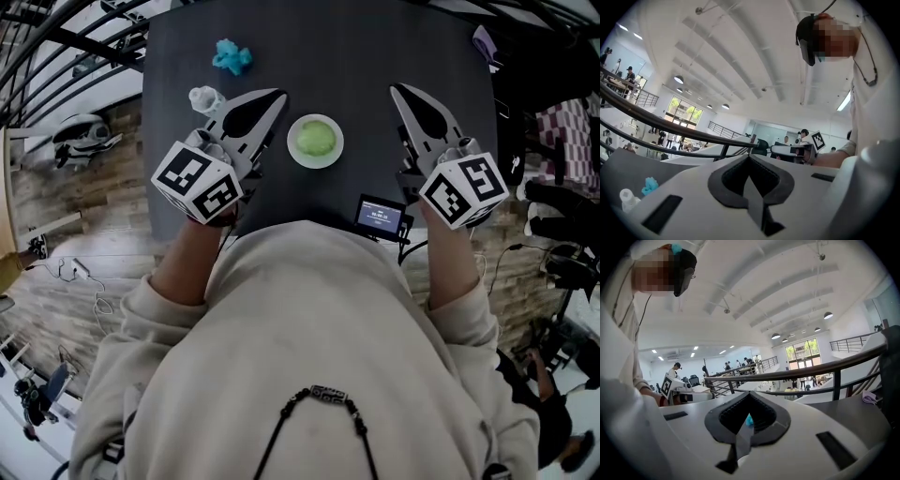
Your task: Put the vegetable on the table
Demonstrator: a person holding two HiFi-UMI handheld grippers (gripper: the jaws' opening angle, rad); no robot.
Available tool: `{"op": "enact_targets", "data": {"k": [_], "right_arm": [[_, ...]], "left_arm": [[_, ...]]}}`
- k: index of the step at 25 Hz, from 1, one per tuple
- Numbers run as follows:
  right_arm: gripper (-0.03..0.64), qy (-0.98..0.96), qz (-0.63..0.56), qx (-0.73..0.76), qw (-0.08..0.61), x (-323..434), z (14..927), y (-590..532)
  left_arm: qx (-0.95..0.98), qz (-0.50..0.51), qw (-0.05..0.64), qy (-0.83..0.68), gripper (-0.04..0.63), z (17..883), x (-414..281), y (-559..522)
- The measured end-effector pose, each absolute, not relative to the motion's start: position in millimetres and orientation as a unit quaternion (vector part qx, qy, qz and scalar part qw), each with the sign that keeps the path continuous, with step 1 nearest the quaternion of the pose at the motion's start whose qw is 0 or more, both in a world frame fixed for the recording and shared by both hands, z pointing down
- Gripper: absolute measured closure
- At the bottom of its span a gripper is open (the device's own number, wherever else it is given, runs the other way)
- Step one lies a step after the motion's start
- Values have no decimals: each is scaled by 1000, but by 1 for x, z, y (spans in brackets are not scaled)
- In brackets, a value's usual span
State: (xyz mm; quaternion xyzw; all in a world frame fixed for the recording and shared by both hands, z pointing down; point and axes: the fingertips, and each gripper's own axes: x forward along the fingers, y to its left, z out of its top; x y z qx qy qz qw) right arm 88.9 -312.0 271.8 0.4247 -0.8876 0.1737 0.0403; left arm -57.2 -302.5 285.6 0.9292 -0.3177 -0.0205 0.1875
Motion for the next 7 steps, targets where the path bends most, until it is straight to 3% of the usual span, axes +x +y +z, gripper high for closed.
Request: {"op": "enact_targets", "data": {"k": [7], "right_arm": [[601,-888,171,425,43,88,271,-317]], "left_arm": [[935,-6,176,-309,588,288,-50,-304]]}}
